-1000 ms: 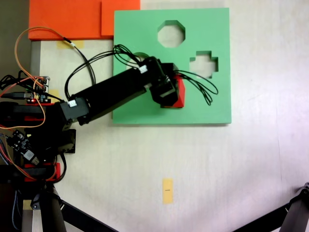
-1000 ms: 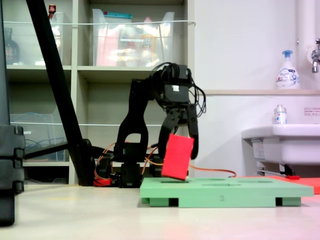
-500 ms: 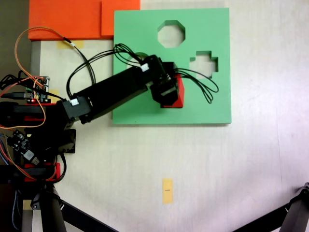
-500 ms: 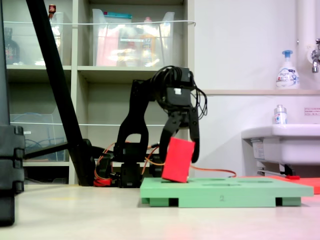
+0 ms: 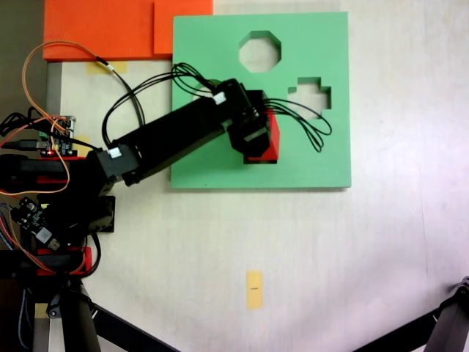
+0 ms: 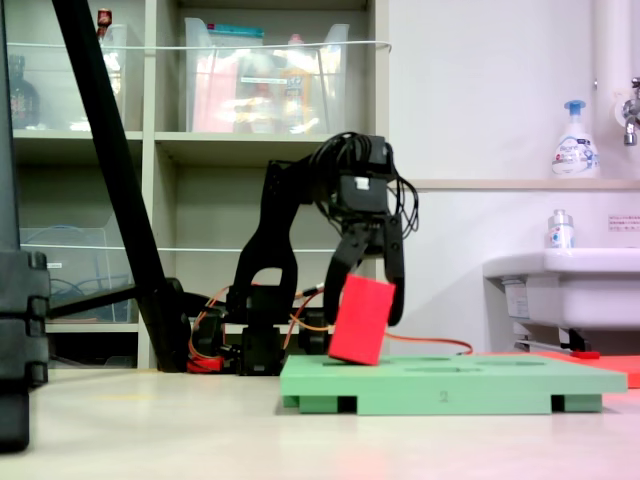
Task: Put the square block into the corresponding hole
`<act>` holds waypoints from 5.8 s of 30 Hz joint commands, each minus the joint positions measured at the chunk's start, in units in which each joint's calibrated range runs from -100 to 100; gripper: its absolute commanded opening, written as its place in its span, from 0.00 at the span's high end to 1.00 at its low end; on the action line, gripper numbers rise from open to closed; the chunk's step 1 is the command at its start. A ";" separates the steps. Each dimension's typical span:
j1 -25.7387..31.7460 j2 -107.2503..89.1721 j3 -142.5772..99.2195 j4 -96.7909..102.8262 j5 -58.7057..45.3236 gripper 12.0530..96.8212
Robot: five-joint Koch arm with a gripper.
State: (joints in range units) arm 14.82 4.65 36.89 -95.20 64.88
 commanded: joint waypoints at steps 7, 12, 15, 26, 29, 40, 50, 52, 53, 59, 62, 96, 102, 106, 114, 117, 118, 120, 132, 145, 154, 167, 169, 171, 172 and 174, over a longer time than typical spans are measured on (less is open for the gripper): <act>0.34 -2.56 1.19 -4.80 0.59 0.86; 0.49 -2.28 0.99 -4.80 0.68 0.86; 0.68 -5.07 0.39 -4.80 0.78 0.86; 0.49 -10.66 -4.69 -4.80 0.93 0.86; 0.44 -8.98 -4.79 -4.80 0.88 0.86; 0.24 -7.30 -4.39 -4.80 0.63 0.85; -0.68 -8.14 -2.90 -4.80 0.20 0.85; -0.73 -9.40 -2.20 -4.80 0.20 0.85; -0.78 -10.24 -2.10 -4.80 0.20 0.85; -1.27 -13.03 -1.80 -4.80 0.15 0.85; -1.32 -13.03 -1.50 -4.80 0.10 0.85; -1.71 -5.21 0.00 0.60 -0.98 0.83; -1.51 -4.79 0.49 3.00 -0.98 0.83; -1.03 -2.28 0.49 2.91 -0.88 0.79; 0.15 1.77 0.89 4.06 -0.59 0.79; 0.49 2.33 1.39 4.45 -0.39 0.79; 0.54 2.33 1.49 4.45 -0.34 0.79; 0.59 2.33 1.49 4.45 -0.34 0.79; -1.37 2.19 -2.90 3.77 -1.86 0.61; -4.59 -33.70 -33.30 21.20 -4.49 0.10; -7.37 -74.76 -36.30 21.49 -13.97 0.10; -18.12 -104.65 -47.66 27.36 -40.00 0.26; -19.39 -104.65 -54.74 32.66 -42.74 0.27; -19.49 -104.65 -60.02 36.42 -43.61 0.27; -19.54 -104.65 -62.92 37.96 -44.84 0.27; -20.22 -104.65 -67.90 40.75 -45.81 0.27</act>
State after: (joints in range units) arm -4.96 -99.18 -31.90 -61.04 20.54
